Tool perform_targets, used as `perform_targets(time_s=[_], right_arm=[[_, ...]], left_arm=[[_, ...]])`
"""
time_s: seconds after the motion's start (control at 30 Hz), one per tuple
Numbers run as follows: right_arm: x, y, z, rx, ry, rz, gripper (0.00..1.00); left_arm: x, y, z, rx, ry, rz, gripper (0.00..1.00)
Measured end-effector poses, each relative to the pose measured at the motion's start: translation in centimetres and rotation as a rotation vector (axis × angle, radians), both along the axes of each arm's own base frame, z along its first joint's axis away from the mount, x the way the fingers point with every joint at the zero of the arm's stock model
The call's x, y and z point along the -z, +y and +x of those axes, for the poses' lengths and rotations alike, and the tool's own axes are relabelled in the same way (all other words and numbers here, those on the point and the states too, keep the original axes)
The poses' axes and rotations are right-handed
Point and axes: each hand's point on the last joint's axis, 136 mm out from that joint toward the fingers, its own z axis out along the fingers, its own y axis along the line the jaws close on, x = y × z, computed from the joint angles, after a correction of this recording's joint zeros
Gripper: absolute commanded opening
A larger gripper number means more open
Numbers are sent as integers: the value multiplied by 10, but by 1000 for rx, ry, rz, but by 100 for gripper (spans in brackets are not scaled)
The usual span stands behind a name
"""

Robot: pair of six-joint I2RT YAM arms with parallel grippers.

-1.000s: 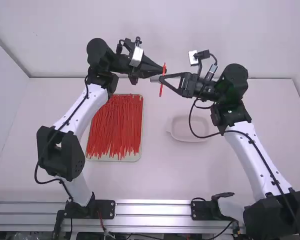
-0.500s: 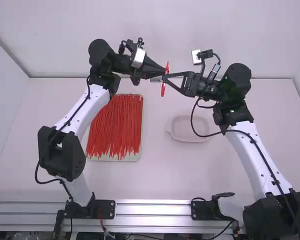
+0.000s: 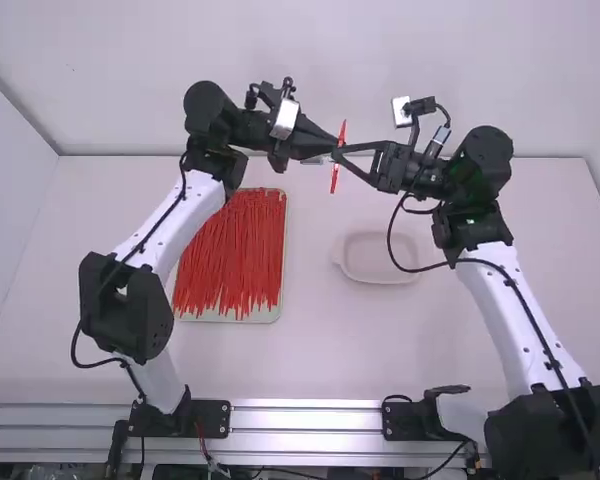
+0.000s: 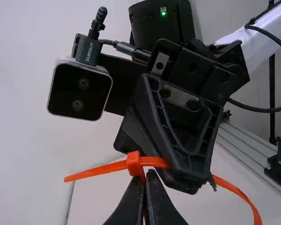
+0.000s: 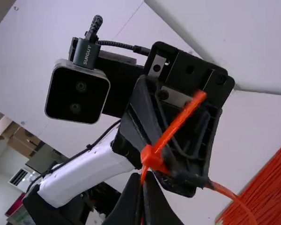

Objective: Fasten the cable tie

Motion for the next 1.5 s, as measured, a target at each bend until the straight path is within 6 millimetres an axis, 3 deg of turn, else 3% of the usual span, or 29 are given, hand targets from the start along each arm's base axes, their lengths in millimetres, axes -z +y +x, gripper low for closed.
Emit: perform_targets(time_s=[0.4,0.5,0.53,0.73,1.1,1.27,1.37,1.5], right_arm=[[-2,-3,-1,-4,-15,0,3],[-2,-7,-1,-5,-23,-2,45],[-5,-10,-1,-4,-34,-3,98],[-5,-32,15,82,-29,1,99],[-5,-32,15,81,-30,0,98],[-6,-21,10,55,-30,2,68],[-6,-15,8,49,-29,5,42],[-6,-16,10,60,-27,7,35]], left_arm=[[-1,-1,1,-5,16,-1,2],[-1,0,3,-12,40,1,2],[1,1,6,-19,53,2,2],[7,3,-1,31,59,35,2],[10,-7,-11,75,78,51,2],[11,-11,-15,90,77,52,2],[11,-11,-15,90,77,52,2],[11,-11,-15,90,78,52,2]])
